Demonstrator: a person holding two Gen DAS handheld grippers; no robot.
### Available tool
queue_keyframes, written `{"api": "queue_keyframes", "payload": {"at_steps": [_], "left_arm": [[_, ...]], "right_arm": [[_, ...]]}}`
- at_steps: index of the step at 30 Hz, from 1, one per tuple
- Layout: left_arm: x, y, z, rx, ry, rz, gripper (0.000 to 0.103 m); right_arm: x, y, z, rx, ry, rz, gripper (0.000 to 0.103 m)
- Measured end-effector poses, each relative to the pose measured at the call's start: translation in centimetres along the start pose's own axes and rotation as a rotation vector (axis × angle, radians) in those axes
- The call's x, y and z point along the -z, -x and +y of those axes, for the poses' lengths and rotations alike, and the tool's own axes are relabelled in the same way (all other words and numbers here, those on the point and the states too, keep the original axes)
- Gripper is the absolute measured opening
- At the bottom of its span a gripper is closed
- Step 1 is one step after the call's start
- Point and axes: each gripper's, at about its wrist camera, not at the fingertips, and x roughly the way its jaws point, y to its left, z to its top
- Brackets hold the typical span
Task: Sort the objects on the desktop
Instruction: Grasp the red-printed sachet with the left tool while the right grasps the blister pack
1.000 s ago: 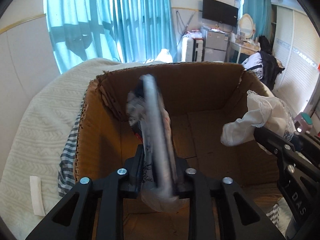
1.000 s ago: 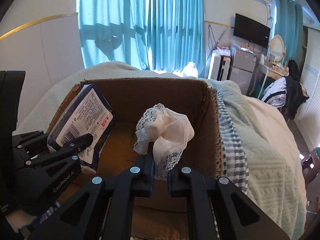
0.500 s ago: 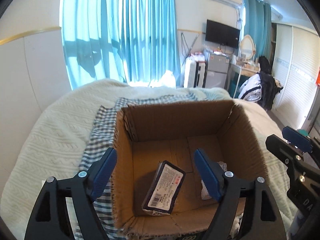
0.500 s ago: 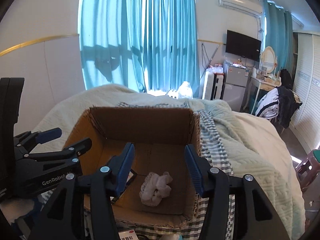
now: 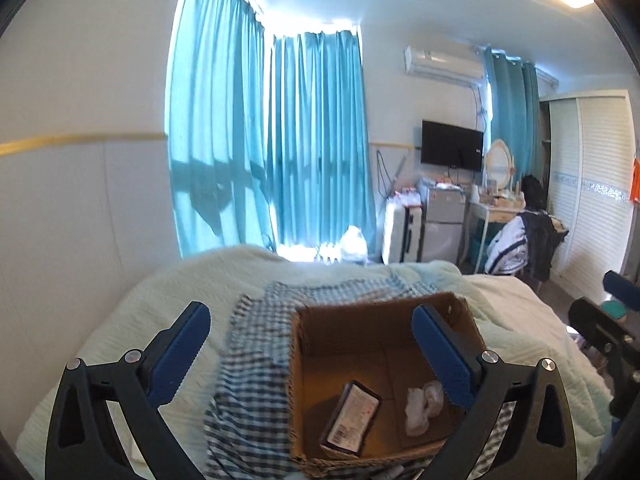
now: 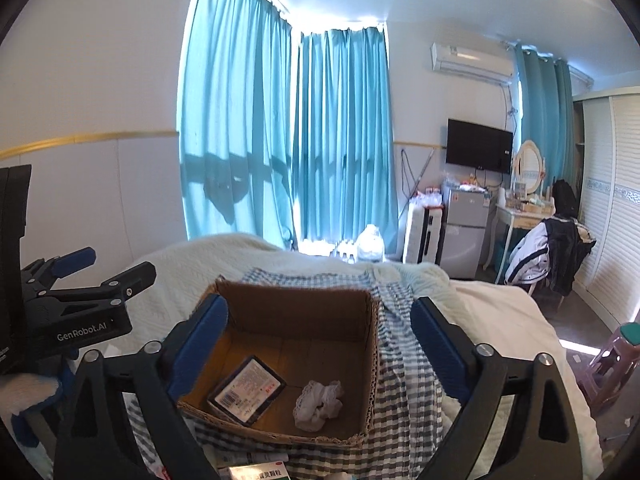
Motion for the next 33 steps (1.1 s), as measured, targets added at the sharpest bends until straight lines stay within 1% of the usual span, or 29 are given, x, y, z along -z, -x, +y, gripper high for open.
{"api": "queue_keyframes", "payload": {"at_steps": [2,3,5,8,10,11,13,15,17,19,20,22,24,26,30,33], "left_arm": [[0.0,1.5,0.0,-0.032,-0.04,-0.077,0.103],[0.1,2.1,0.0,-0.03,-0.052,-0.105,0.103],[0.3,3.4,0.2,-0.004,-0.05,-0.159,0.103],[0.9,4.9,0.5,0.016,-0.034,-0.207,0.103],[1.5,5.2,0.6,0.046,-0.036,-0.219,0.103],[1.9,5.3,0.5,0.054,-0.048,-0.214,0.103],[2.6,5.2,0.3,0.04,-0.054,-0.199,0.103],[3.3,5.3,0.4,0.024,-0.038,-0.186,0.103],[3.8,5.0,0.6,0.013,-0.018,-0.158,0.103],[4.5,4.7,0.8,0.019,-0.012,-0.126,0.103],[5.0,5.0,0.9,0.033,-0.006,-0.129,0.103],[6.0,5.4,1.2,0.04,0.007,-0.141,0.103],[7.2,5.3,1.1,0.039,-0.003,-0.107,0.103],[8.4,4.6,0.8,0.028,-0.02,-0.05,0.103],[10.9,3.1,0.3,0.029,-0.04,0.063,0.103],[12.9,2.2,0.0,0.027,-0.046,0.146,0.103]], "right_arm": [[-0.4,1.1,0.2,-0.004,-0.003,-0.024,0.101],[-0.5,1.4,0.2,-0.004,-0.004,-0.031,0.101],[-0.5,2.2,0.4,0.003,-0.01,-0.046,0.102],[-0.1,3.1,0.3,0.03,-0.003,-0.065,0.102],[0.6,3.5,0.2,0.051,0.005,-0.063,0.102],[1.1,3.6,0.0,0.047,-0.003,-0.056,0.102],[2.2,3.7,-0.6,0.027,-0.026,-0.036,0.102],[3.4,3.5,-1.0,0.038,-0.033,0.0,0.102],[4.6,3.4,-1.3,0.056,-0.019,0.01,0.102],[6.0,3.5,-1.6,0.045,-0.022,0.021,0.102],[6.5,3.6,-1.8,0.025,-0.032,0.026,0.102],[7.7,3.5,-2.2,0.024,-0.052,0.052,0.102],[9.1,3.4,-2.4,0.037,-0.052,0.079,0.102],[10.5,3.3,-2.4,0.058,-0.036,0.106,0.102],[12.4,3.8,-2.3,0.112,0.007,0.103,0.102],[13.6,3.1,-2.1,0.112,0.014,0.157,0.102]]}}
